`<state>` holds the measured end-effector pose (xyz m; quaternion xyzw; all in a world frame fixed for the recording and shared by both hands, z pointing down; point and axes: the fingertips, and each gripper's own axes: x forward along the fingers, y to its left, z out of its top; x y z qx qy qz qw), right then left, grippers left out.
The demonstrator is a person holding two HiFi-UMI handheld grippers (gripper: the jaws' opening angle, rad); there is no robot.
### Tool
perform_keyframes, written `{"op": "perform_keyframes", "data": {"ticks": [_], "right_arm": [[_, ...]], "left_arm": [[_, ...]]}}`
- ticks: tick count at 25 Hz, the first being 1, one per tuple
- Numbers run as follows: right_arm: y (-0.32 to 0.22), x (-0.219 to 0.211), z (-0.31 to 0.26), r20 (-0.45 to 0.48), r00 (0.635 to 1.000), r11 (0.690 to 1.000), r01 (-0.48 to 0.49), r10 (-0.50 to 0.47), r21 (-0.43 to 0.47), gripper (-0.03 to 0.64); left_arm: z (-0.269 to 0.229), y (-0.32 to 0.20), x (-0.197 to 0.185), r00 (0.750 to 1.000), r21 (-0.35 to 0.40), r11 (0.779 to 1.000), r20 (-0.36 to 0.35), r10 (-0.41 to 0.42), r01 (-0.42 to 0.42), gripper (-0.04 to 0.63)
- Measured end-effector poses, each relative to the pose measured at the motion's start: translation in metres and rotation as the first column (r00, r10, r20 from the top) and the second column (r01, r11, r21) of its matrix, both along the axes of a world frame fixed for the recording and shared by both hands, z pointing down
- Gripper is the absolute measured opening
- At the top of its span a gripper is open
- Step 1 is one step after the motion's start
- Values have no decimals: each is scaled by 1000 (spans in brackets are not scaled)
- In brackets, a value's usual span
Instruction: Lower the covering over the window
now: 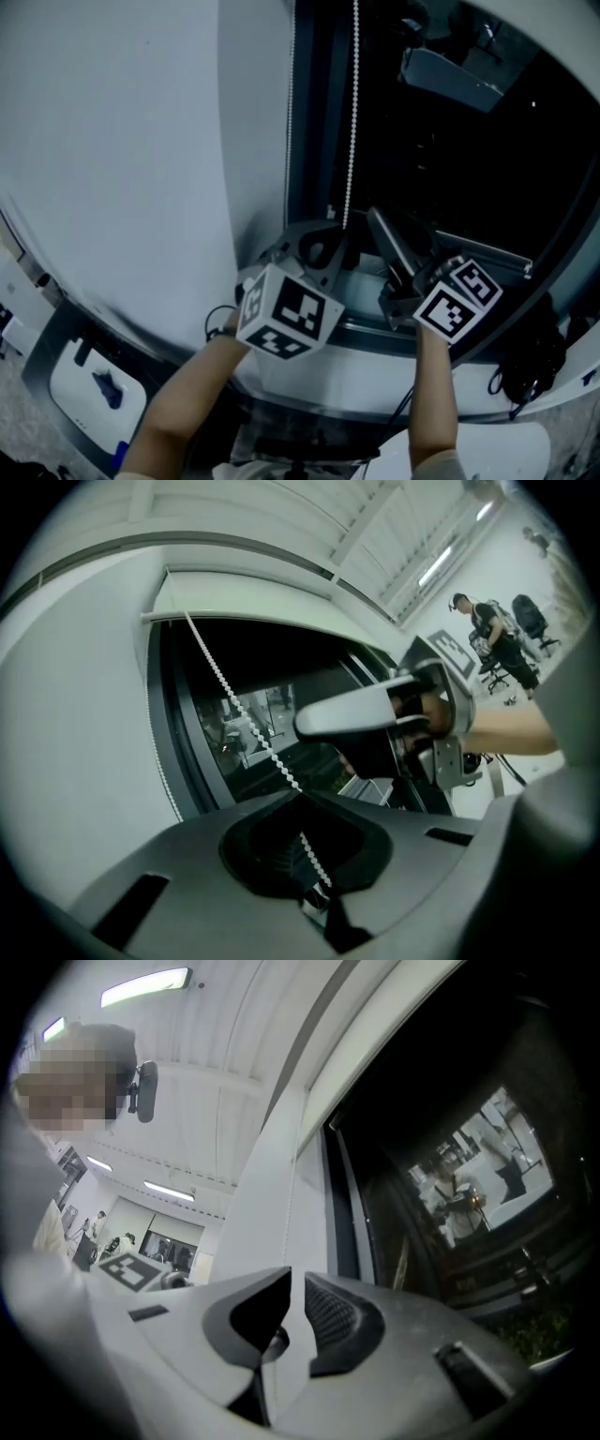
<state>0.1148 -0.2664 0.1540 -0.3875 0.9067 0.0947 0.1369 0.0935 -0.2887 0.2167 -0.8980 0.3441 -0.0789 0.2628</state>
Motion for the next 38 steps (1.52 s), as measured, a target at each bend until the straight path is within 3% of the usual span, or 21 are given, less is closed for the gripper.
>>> {"op": "perform_keyframes", "data": {"ticks": [6, 9, 13, 15, 20, 35, 38], "right_arm": [[3, -10, -10, -70, 997, 999, -12, 14, 33, 55], [5, -12, -14, -101, 995, 999, -20, 25, 43, 56], [0, -18, -14, -167, 985, 998, -45, 50, 36, 130], [-5, -20, -16, -205, 976, 997, -68, 75, 39, 143], [-10, -31, -30, -278, 951, 988, -112, 138, 106, 143], [-11, -37, -42, -317, 928, 975, -152, 197, 162, 31], [-10, -40, -43, -359, 903, 963, -168, 236, 211, 14]], "left_arm": [[70, 0, 14, 983, -25, 999, 184, -21, 26, 5], [136, -3, 24, 948, -89, 995, 317, -6, 36, 5], [229, 3, 33, 893, -206, 978, 446, 56, 41, 6], [247, 8, 36, 892, -238, 971, 445, 77, 35, 6], [244, 15, 44, 892, -233, 972, 442, 99, 8, 6], [244, 18, 41, 897, -233, 972, 431, 100, 4, 6], [242, 18, 41, 901, -222, 975, 424, 98, -1, 6]]}}
